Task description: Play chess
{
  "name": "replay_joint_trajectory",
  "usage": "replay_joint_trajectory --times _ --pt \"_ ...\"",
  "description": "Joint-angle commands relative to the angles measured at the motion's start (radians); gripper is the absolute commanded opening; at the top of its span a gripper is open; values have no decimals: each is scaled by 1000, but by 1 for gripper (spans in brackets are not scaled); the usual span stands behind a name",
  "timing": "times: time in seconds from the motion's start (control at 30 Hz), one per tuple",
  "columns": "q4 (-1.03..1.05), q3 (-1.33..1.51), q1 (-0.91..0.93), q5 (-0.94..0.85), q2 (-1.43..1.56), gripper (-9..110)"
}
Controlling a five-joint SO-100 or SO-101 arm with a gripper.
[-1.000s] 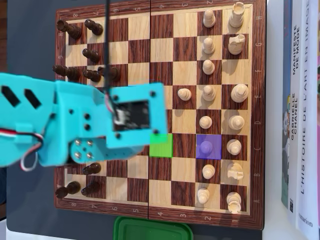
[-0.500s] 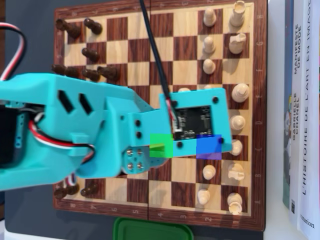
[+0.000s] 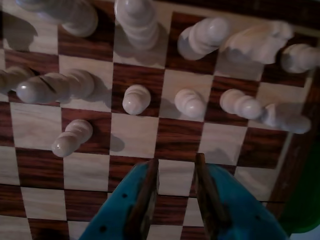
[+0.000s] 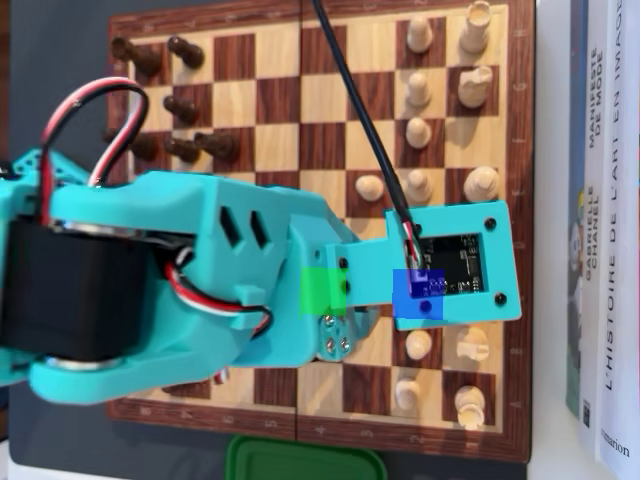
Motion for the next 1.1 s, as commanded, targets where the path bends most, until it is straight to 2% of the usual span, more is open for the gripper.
replay_joint_trajectory --times 0.0,1.07 --pt "-11 -51 21 -3 5 12" --pt "-9 -244 31 -5 -204 12"
